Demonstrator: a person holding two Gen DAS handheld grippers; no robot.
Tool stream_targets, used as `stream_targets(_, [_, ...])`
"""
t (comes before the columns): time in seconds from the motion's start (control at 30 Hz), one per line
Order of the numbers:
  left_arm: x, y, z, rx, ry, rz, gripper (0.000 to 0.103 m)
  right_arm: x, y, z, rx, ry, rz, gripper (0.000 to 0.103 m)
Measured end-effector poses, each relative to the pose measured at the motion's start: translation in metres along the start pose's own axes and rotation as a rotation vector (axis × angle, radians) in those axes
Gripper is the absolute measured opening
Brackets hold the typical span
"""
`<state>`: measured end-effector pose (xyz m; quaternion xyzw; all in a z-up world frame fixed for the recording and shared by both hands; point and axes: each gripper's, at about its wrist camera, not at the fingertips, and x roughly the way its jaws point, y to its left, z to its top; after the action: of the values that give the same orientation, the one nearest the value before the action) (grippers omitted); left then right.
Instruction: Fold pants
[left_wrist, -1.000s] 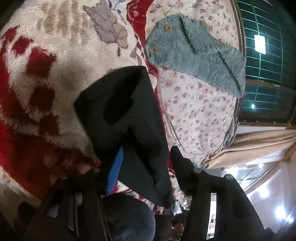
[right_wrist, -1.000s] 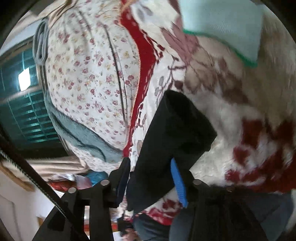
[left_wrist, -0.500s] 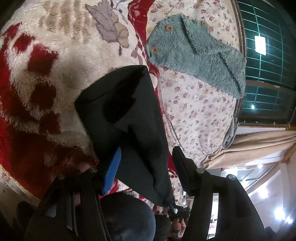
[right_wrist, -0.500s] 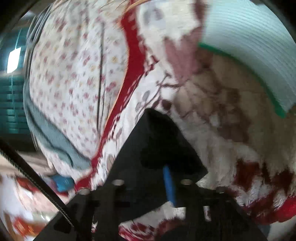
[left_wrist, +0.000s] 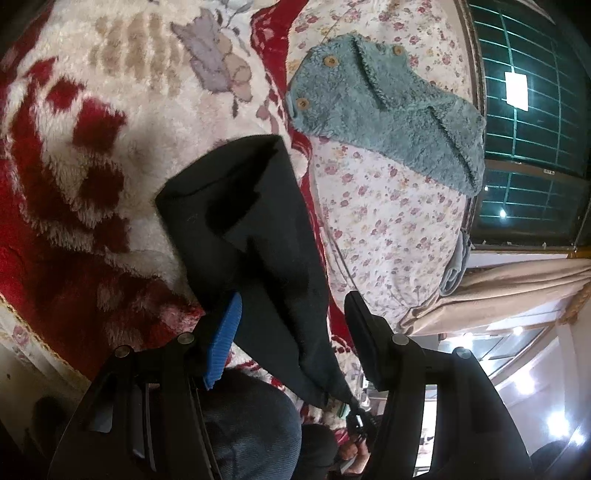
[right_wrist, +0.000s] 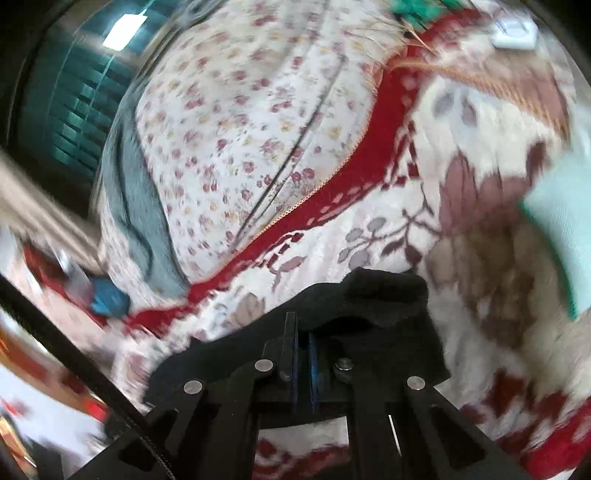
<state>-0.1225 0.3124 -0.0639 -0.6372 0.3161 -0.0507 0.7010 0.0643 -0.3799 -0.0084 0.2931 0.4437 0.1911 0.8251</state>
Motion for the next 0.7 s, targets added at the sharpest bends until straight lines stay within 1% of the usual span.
stream_targets(0.03, [0.001,-0.001,0.001,0.000,-0.001,-0.002,0.066,0.003,-0.005,-0.001,0.026,0.013,-0.011,0.004])
stream_targets(0.07, [0.003,-0.001,0.002,-0.004,0.004,0.002,0.067,0.004,-0.011,-0.001,0.062,0.017,-0.005,0.004])
stream_targets(0.13, [0.008,-0.001,0.006,-0.013,0.013,0.005,0.067,0.001,-0.021,-0.001,0.109,0.001,0.015,0.004])
stream_targets(0.23, [0.022,-0.007,0.015,0.002,0.024,0.025,0.067,0.002,-0.027,-0.003,0.143,0.011,0.042,0.004])
stream_targets(0.33, [0.033,-0.016,0.021,0.051,0.015,0.023,0.066,0.002,-0.028,-0.002,0.153,0.017,0.050,0.004])
stream_targets(0.37, [0.037,-0.020,0.021,0.073,0.015,0.024,0.052,0.003,-0.028,-0.002,0.156,0.018,0.050,0.004])
stream_targets(0.4, [0.039,-0.023,0.021,0.103,0.011,0.035,0.034,0.002,-0.028,-0.002,0.157,0.017,0.051,0.004])
stream_targets(0.43, [0.041,-0.027,0.019,0.140,0.001,0.087,0.006,0.002,-0.027,-0.002,0.153,0.015,0.052,0.004])
stream_targets(0.47, [0.041,-0.029,0.016,0.156,-0.016,0.129,0.006,0.001,-0.026,-0.002,0.147,0.011,0.054,0.004])
stream_targets(0.5, [0.040,-0.029,0.013,0.167,-0.021,0.142,0.006,-0.001,-0.025,-0.002,0.139,0.002,0.051,0.004])
stream_targets(0.57, [0.034,-0.029,0.006,0.181,-0.030,0.153,0.005,-0.007,-0.021,-0.002,0.120,-0.014,0.061,0.004])
stream_targets(0.7, [0.016,-0.029,-0.002,0.191,-0.042,0.137,0.005,-0.017,-0.017,-0.004,0.087,-0.021,0.064,0.004])
